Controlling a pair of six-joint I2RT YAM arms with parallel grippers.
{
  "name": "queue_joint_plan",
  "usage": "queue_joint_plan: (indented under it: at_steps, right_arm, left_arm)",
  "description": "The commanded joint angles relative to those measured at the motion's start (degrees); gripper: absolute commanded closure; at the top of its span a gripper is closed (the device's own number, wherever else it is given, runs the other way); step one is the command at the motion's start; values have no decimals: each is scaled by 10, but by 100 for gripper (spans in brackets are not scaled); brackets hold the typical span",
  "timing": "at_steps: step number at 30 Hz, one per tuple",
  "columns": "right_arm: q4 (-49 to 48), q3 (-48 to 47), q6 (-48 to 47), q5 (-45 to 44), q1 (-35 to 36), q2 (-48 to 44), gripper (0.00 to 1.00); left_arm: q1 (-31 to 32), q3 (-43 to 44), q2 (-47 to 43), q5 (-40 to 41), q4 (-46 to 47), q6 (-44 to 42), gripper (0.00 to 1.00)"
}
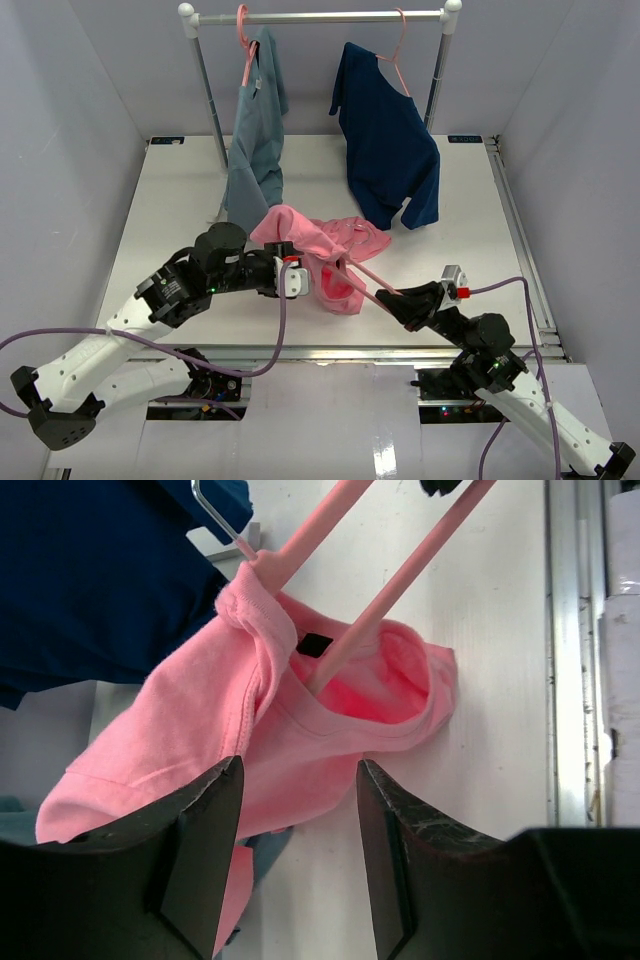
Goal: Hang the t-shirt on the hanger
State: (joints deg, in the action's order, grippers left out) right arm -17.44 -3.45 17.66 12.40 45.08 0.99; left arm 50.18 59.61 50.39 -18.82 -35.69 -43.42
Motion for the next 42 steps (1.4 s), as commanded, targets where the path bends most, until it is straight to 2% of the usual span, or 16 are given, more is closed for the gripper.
queue_joint_plan:
  at_steps: [1, 5, 9, 19, 26, 30, 32, 36, 39, 42]
  right_arm:
    - [-41, -37, 12, 12, 0, 7, 92]
    - [-44, -36, 16, 16, -1, 6, 92]
    - [-42, -38, 17, 17, 0, 9, 92]
    - [-10, -65, 18, 15, 0, 17, 92]
    - [0, -70, 19, 16, 0, 12, 92]
    - [-3, -70, 24, 29, 0, 11, 92]
    - [-4, -70, 26, 32, 0, 10, 92]
    - [2, -70, 23, 36, 0, 12, 92]
    - [10, -70, 15, 42, 0, 15, 92]
    - [16, -70, 6, 54, -1, 23, 92]
  left_arm:
    - [10, -16, -10, 37, 67, -38, 41]
    - [21, -34, -10, 47, 104, -41, 38]
    - [44, -50, 0, 91, 152, -46, 38]
    - [91, -84, 24, 140, 193, -74, 40]
    - [110, -98, 27, 179, 222, -92, 56]
    - [114, -101, 32, 214, 234, -99, 60]
    - [119, -101, 37, 226, 241, -104, 78]
    - [127, -99, 33, 234, 249, -100, 95]
    - [133, -83, 26, 230, 251, -88, 100]
    - [134, -68, 17, 207, 246, -79, 100]
